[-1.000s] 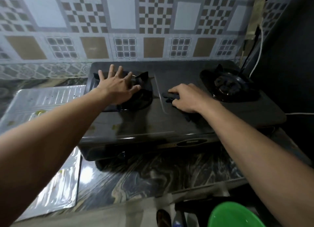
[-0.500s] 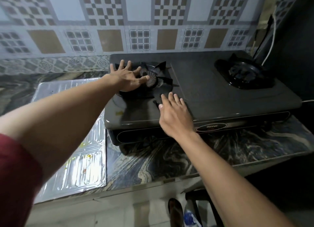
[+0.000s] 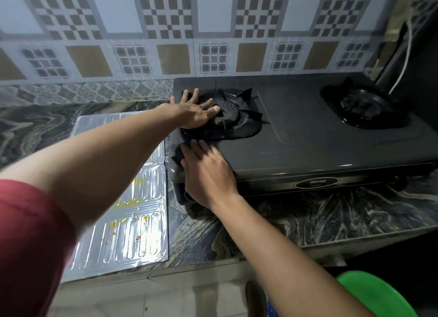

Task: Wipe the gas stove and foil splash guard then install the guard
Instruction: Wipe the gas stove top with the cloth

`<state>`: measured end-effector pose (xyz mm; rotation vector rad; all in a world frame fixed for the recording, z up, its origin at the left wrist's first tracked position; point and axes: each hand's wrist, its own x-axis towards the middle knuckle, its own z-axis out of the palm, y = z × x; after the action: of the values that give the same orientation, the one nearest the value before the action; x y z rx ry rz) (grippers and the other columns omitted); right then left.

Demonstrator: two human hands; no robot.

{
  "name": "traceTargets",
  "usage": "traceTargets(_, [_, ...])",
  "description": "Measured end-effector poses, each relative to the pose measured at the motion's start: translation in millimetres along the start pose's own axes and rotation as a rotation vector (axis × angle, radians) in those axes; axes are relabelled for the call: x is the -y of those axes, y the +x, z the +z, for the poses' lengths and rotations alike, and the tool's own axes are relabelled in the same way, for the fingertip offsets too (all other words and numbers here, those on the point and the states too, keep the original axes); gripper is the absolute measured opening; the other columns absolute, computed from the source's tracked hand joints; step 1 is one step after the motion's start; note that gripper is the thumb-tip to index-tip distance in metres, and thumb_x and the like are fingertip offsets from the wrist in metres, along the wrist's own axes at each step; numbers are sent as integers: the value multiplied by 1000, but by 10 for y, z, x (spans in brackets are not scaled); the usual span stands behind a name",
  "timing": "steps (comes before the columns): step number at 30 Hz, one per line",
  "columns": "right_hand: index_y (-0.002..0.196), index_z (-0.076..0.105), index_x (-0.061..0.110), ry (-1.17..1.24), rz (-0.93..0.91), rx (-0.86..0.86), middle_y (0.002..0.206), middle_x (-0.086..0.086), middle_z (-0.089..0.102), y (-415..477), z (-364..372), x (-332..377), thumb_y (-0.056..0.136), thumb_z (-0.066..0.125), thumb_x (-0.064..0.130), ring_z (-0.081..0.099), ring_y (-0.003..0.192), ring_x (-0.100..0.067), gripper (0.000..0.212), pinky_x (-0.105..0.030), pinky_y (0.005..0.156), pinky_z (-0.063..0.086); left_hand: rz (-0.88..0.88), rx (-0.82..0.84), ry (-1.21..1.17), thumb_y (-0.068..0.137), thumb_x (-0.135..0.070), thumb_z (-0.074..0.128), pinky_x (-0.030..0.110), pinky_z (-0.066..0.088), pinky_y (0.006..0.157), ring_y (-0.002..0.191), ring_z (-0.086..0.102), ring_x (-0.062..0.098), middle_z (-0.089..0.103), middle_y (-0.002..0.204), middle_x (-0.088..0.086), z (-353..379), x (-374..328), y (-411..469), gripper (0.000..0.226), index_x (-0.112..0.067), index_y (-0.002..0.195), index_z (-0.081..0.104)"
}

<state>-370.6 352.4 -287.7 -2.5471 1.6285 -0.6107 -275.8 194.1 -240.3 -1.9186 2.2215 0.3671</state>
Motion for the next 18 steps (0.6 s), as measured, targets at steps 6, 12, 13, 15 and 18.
traceTargets(6, [121,65,12,88,-240,-31,126,-11,64,-77,-7,6,87,42,26,53,122,-30,43,-40,102,39,13,-6,-27,84,-83,9,62,-12,114,150,-19,33,-21,164,3,1,-18,-37,78,-49,154,5])
traceTargets(12, [136,57,13,97,-253,43,142,-12,56,-200,-25,-377,94,44,20,48,135,-29,45,-40,114,32,13,-7,-55,59,-96,6,63,-11,115,149,-20,33,-21,164,4,10,-24,-63,107,-47,154,4])
traceTargets(13, [137,57,14,94,-220,36,143,-12,55,-227,-47,-462,96,42,21,47,136,-28,44,-40,115,32,14,-8,-52,59,-96,6,63,-11,114,149,-21,33,-21,164,3,2,-21,-53,107,-48,154,4])
traceTargets(15, [140,54,14,89,-149,34,147,-10,51,-298,-116,-648,99,41,23,42,140,-24,44,-42,117,31,20,-4,-43,60,-97,8,62,-12,114,149,-21,32,-22,164,3,27,-33,-60,106,-48,154,3])
traceTargets(18, [149,41,17,94,-68,83,157,-5,37,-414,-216,-890,103,40,29,28,148,-17,47,-36,122,18,20,1,-70,62,-96,8,62,-11,114,150,-19,33,-20,164,3,17,-30,-36,105,-47,154,4])
